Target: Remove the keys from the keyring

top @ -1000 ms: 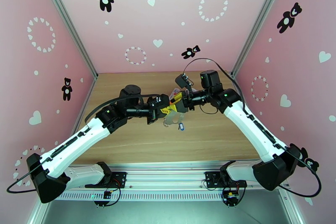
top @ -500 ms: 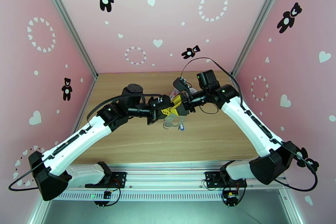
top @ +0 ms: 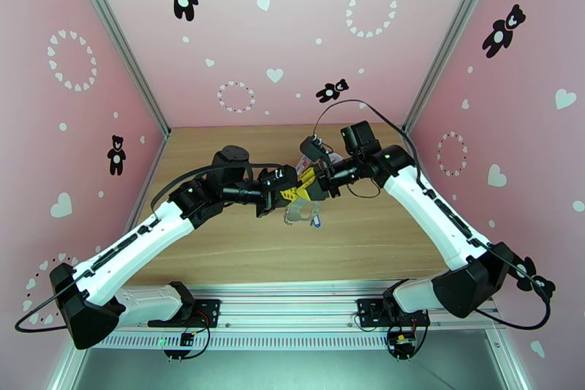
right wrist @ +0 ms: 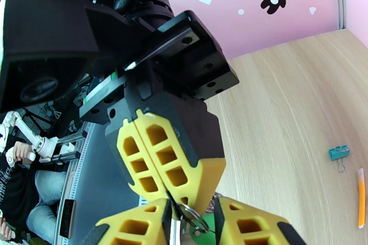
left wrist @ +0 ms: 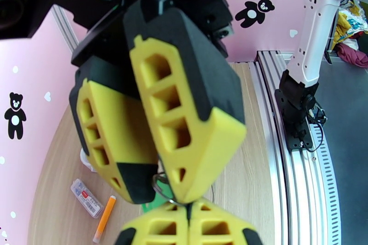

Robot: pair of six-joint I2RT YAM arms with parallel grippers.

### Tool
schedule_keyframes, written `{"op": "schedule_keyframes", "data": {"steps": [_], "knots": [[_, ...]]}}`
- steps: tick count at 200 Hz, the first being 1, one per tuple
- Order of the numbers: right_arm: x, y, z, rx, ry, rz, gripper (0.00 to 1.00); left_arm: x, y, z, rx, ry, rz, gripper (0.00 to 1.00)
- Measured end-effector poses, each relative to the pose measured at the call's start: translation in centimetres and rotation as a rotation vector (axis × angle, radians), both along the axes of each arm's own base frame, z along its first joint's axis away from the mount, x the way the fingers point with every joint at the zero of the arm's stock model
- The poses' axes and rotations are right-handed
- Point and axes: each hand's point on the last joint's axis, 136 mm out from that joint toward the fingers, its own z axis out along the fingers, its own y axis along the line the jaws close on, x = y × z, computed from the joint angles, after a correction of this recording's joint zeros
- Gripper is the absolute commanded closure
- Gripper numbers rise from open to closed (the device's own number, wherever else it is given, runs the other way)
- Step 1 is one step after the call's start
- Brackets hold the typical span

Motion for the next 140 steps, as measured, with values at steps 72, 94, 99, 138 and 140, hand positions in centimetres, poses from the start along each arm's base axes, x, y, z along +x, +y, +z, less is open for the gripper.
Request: {"op": "schedule_keyframes", "data": {"steps": [72, 94, 99, 138, 140], "knots": [[-0.4, -0.2, 0.2, 0.003, -0.009, 0.016, 0.92, -0.3, 0.1, 0.1, -0.009, 0.014, -0.021, 0.96], [-0.5, -0.2, 0.4, 0.012, -0.022, 0.025, 1.0, -0.2, 0.3, 0.0, -0.01, 0.025, -0.023, 0.95], [-0.5, -0.2, 0.4, 0.013, -0.026, 0.025, 1.0, -0.2, 0.3, 0.0, -0.011, 0.026, -0.024, 0.95], [-0.7, -0.4, 1.1, 0.047, -0.036, -0.007, 1.0, 0.4, 0.7, 0.4, -0.049, 0.041, -0.003, 0.66], [-0.8, -0.4, 1.1, 0.049, -0.033, -0.01, 1.0, 0.5, 0.7, 0.3, -0.05, 0.039, 0.0, 0.64]]}}
